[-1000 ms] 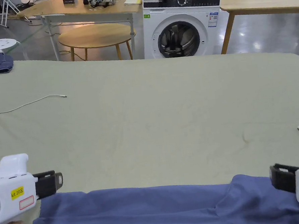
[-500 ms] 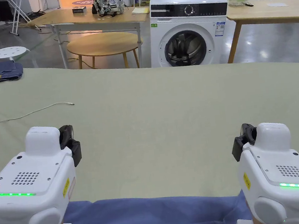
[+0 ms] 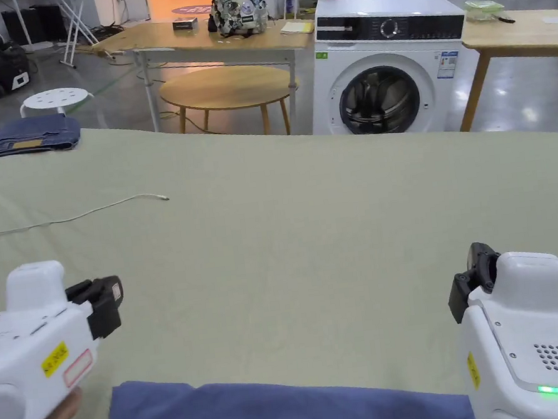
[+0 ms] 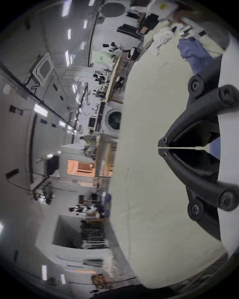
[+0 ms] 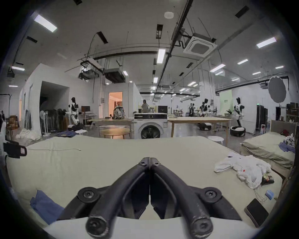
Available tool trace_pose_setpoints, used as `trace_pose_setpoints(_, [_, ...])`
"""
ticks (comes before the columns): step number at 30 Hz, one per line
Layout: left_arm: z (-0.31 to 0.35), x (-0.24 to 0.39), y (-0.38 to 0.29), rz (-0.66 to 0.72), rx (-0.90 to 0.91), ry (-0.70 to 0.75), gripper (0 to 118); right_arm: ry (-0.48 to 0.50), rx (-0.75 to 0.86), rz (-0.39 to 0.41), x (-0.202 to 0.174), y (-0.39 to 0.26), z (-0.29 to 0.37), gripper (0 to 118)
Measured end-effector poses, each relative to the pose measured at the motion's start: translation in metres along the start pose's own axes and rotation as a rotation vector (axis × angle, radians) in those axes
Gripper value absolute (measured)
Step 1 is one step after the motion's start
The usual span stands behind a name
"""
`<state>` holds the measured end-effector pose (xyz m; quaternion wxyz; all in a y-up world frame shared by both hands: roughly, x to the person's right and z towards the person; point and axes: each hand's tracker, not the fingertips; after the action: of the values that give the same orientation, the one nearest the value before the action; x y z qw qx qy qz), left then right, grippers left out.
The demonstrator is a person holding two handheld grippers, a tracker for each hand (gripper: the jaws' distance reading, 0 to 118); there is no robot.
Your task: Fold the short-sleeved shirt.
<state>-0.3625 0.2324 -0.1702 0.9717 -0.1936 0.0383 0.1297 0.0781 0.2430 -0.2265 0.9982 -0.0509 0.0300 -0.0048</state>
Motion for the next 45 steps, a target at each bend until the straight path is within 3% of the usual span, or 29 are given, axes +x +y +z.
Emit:
trace_pose_setpoints(5, [-0.007, -0.062, -0.015, 0.168, -0.304, -0.138, 0, 0.025, -0.039, 0.045, -0.004, -0.008, -0.005, 0])
trace_pose_setpoints(8, [-0.012, -0.087, -0.030, 0.242, -0.425, -0.192, 14, 0.037, -0.060, 0.058, -0.006, -0.015, -0.008, 0])
trace_pose_setpoints(10, [-0.020, -0.102, -0.041, 0.317, -0.505, -0.223, 40, 0.042, -0.075, 0.064, -0.008, -0.018, -0.010, 0])
trace_pose_setpoints(12, [-0.027, -0.112, -0.054, 0.390, -0.561, -0.239, 84, 0.053, -0.089, 0.064, -0.010, -0.021, -0.011, 0])
trace_pose_setpoints(13, [-0.032, -0.116, -0.060, 0.419, -0.588, -0.253, 87, 0.055, -0.096, 0.064, -0.011, -0.021, -0.011, 0])
trace_pose_setpoints(17, [-0.049, -0.130, -0.083, 0.511, -0.646, -0.315, 87, 0.066, -0.111, 0.067, -0.013, -0.025, -0.012, 0])
trace_pose_setpoints(21, [-0.055, -0.130, -0.092, 0.641, -0.590, -0.441, 87, 0.073, -0.123, 0.079, -0.015, -0.028, -0.012, 0])
trace_pose_setpoints(24, [-0.066, -0.119, -0.105, 0.697, -0.675, -0.562, 84, 0.074, -0.132, 0.074, -0.015, -0.030, -0.013, 0])
trace_pose_setpoints(26, [-0.071, -0.107, -0.112, 0.677, -0.694, -0.572, 68, 0.074, -0.138, 0.070, -0.016, -0.030, -0.013, 0])
trace_pose_setpoints(28, [-0.076, -0.102, -0.119, 0.661, -0.706, -0.511, 22, 0.073, -0.143, 0.066, -0.016, -0.031, -0.012, 0])
trace_pose_setpoints(29, [-0.078, -0.101, -0.123, 0.663, -0.712, -0.457, 11, 0.073, -0.144, 0.065, -0.016, -0.032, -0.012, 0])
trace_pose_setpoints(31, [-0.076, -0.104, -0.125, 0.756, -0.654, -0.508, 9, 0.073, -0.146, 0.067, -0.016, -0.032, -0.011, 0])
trace_pose_setpoints(45, [-0.028, -0.097, -0.038, 0.490, -0.524, -0.421, 6, 0.068, -0.152, 0.072, -0.008, -0.031, -0.010, 0])
